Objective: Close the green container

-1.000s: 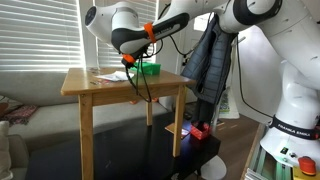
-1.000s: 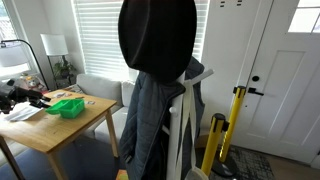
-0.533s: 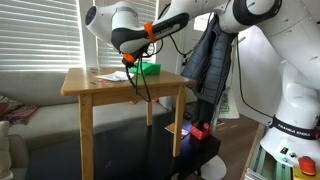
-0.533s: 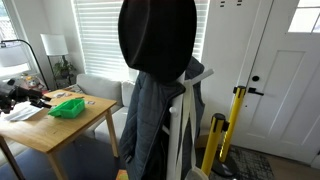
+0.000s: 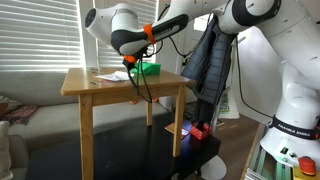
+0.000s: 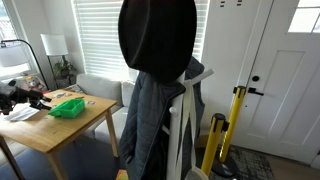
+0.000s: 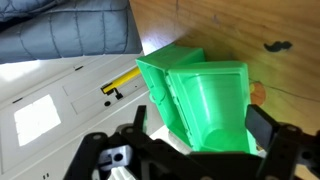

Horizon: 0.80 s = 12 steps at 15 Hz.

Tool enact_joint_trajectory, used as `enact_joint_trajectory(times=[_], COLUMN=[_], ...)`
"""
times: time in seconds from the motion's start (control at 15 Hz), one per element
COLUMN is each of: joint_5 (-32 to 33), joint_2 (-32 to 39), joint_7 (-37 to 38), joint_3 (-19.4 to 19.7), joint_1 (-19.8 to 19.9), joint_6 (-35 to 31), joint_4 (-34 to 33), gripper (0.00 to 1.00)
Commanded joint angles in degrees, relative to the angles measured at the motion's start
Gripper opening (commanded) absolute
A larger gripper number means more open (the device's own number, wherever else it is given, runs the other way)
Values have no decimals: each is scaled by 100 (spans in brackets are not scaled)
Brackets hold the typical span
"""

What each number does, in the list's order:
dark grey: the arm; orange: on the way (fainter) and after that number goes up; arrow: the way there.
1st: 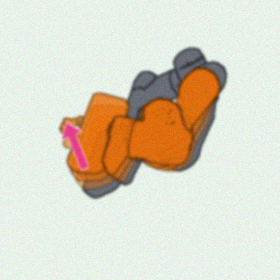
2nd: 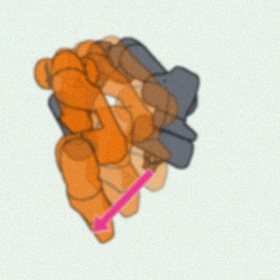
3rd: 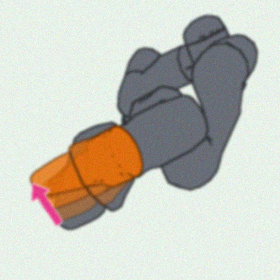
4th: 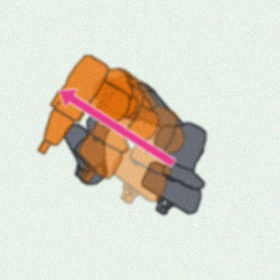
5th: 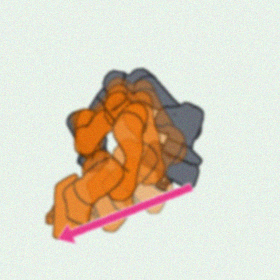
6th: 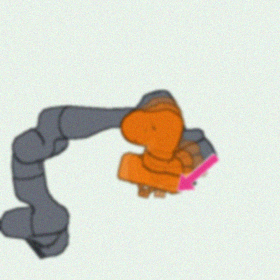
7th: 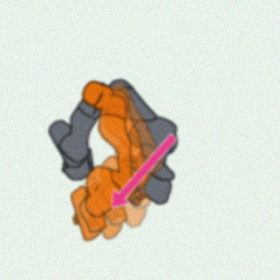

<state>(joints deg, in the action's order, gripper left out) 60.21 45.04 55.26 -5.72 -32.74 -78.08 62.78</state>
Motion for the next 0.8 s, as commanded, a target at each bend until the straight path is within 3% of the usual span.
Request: enact_joint_trajectory(times=[0.0,0.73], joint_5=[-94,79], joint_2=[222,359], joint_7=[-275,-450], joint_3=[-20,92], joint_1=[-12,34], joint_6=[162,99], joint_4=[-296,-294], gripper=[100,100])
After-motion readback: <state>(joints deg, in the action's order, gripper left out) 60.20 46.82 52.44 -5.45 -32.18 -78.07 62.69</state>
